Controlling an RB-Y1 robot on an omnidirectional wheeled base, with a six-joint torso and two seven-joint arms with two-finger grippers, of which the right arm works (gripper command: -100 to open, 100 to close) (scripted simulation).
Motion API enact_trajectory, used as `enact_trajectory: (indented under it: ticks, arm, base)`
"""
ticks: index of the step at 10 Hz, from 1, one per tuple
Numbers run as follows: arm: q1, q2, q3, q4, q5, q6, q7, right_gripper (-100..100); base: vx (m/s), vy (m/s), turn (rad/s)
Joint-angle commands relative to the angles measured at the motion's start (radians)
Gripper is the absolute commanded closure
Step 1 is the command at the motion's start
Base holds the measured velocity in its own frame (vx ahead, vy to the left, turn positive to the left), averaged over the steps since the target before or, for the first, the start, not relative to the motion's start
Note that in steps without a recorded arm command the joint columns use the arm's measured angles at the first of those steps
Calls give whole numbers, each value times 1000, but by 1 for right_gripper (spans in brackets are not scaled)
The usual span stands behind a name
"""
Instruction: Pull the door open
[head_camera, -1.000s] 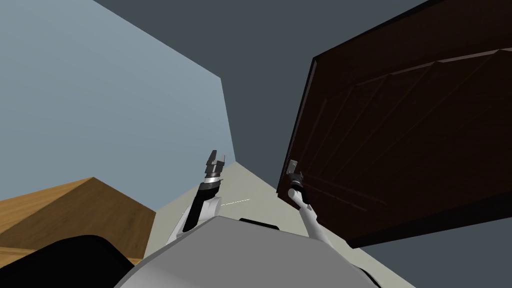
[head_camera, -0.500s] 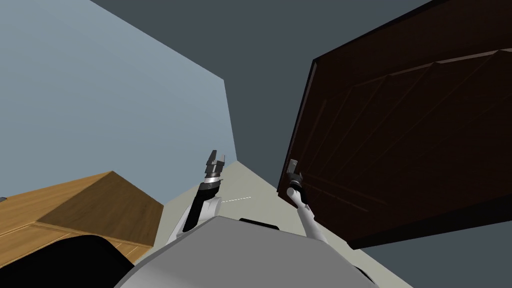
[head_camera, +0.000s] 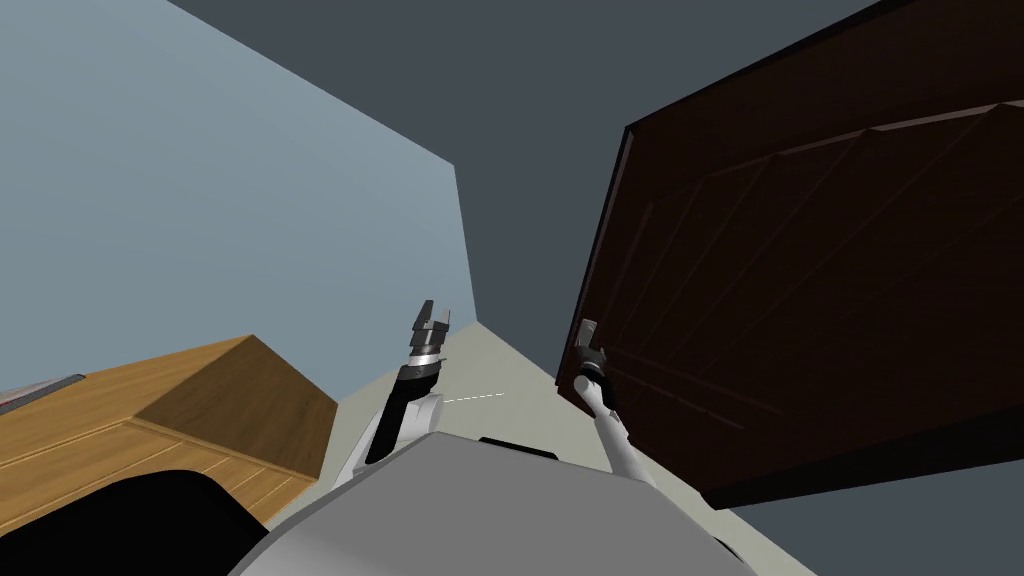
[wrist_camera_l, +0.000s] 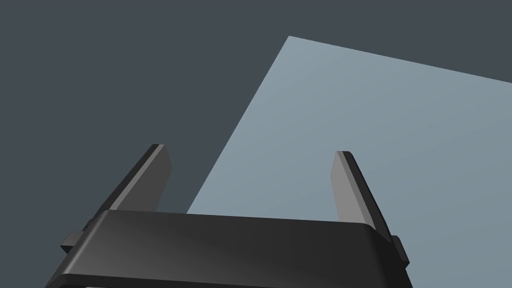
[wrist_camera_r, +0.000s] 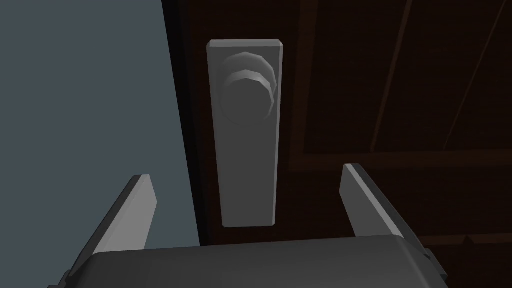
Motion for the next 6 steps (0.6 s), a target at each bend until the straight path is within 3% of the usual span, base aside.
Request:
enact_trajectory:
  ticks: [1, 3, 6]
  arm:
    - [9, -31, -5, -1, -7, 8, -25, -100]
    - [22, -66, -8, 1, -14, 12, -53, -100]
    - [48, -137, -17, 7, -28, 20, -112, -100]
  base:
    - [138, 6, 94]
    - [160, -18, 63]
    - [182, -1, 109]
